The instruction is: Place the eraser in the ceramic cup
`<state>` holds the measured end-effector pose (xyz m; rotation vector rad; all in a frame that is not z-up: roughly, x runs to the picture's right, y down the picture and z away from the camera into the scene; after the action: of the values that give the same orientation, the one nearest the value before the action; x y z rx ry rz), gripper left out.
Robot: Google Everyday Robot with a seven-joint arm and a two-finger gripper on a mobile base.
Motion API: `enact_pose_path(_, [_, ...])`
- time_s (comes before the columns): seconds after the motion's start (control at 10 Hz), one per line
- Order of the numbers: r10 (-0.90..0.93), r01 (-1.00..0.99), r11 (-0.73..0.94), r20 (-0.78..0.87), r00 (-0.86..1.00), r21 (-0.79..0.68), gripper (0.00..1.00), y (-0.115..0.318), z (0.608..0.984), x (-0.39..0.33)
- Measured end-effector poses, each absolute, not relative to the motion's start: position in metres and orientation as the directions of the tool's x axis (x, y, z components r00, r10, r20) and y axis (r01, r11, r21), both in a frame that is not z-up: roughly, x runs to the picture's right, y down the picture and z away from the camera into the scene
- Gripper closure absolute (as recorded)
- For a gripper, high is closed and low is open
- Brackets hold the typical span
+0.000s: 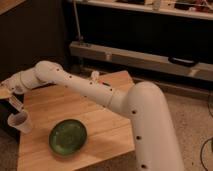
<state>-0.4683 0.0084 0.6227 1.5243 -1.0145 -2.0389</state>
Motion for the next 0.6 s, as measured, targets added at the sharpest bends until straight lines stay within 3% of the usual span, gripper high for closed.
enact_pose_path(0.6, [-0.656, -0.135, -0.654, -0.647, -0.388, 0.744, 1.00, 0.043, 0.644, -0.484])
